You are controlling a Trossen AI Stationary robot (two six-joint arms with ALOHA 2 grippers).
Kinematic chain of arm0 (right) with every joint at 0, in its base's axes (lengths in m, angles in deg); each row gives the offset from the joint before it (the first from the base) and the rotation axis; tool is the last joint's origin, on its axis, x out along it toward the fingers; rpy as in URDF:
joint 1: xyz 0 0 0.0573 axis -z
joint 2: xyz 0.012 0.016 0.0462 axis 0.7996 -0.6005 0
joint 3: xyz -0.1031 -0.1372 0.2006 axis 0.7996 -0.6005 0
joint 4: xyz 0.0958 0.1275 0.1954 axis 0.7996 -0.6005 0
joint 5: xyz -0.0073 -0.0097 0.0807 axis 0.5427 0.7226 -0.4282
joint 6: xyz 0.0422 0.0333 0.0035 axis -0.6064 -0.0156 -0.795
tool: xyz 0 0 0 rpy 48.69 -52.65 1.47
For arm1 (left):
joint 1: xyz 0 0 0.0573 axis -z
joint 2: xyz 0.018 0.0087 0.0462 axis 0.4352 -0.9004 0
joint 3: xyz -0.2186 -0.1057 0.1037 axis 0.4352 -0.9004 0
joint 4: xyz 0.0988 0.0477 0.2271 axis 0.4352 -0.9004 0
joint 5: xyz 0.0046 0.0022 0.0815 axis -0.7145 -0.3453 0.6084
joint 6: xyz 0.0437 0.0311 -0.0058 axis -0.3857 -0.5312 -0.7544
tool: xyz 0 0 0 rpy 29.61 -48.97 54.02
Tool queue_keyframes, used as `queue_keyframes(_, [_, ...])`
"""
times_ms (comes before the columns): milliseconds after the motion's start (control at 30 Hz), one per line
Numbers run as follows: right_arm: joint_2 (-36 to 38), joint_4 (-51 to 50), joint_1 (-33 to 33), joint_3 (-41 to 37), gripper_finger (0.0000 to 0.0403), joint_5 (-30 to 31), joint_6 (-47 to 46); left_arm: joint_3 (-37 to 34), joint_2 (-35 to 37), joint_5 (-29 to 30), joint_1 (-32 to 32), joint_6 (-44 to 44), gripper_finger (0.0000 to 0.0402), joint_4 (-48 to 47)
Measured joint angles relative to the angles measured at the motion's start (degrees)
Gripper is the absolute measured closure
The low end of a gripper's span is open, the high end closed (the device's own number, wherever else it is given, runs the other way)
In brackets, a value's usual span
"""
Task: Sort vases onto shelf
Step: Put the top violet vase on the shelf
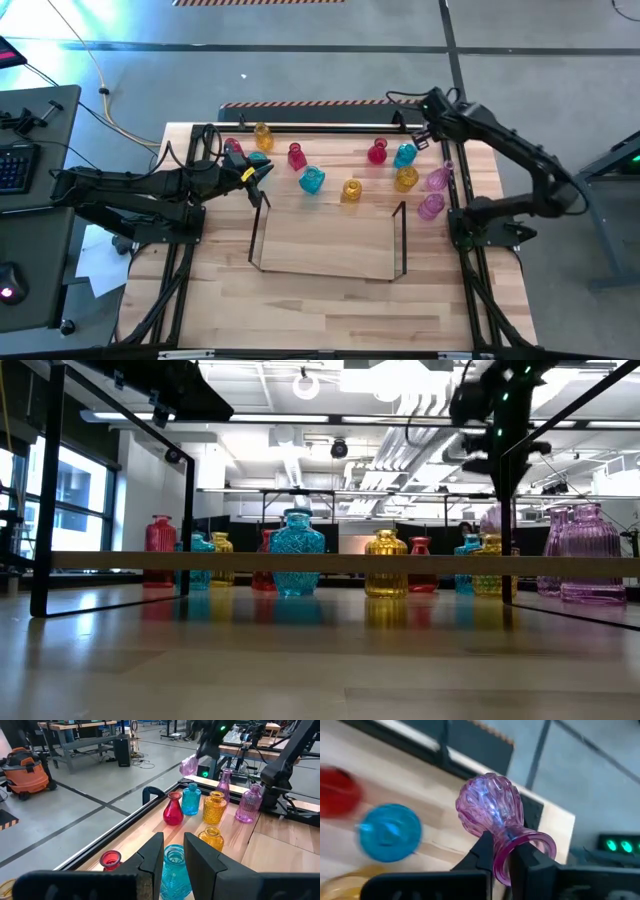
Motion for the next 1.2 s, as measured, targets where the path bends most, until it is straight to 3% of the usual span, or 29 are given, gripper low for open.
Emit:
queue_keyframes(133, [6.5, 3.5, -4.5, 0.0, 0.0398, -3.2, 0.0, 0.0, 0.0, 0.0, 0.0, 0.1, 0.0335, 0.0])
queue_keyframes(300, [13.0, 13.2, -12.4, 0.1, 0.0399, -13.4, 1.1, 0.0, 0.0, 0.0, 0.0, 0.6, 0.0335, 0.0])
queue_keyframes(533, [14.6, 28.2, -24.5, 0.2, 0.0399, -21.2, 1.1, 0.0, 0.0, 0.0, 0.0, 0.7, 0.0335, -0.3])
queue_keyframes(767, [8.4, 36.7, -33.0, 0.2, 0.04, -21.3, 1.1, 0.0, 0.0, 0.0, 0.0, 1.1, 0.0335, -0.4])
queue_keyframes(900, [2.6, 35.9, -36.0, 3.0, 0.04, -21.3, 0.1, 0.0, 0.0, 0.0, 0.0, 1.0, 0.0335, -0.8])
queue_keyframes(1200, [-16.1, 21.8, -43.1, 23.5, 0.04, -21.3, 4.5, 0.0, 0.0, 0.0, 0.0, 1.0, 0.0335, -1.5])
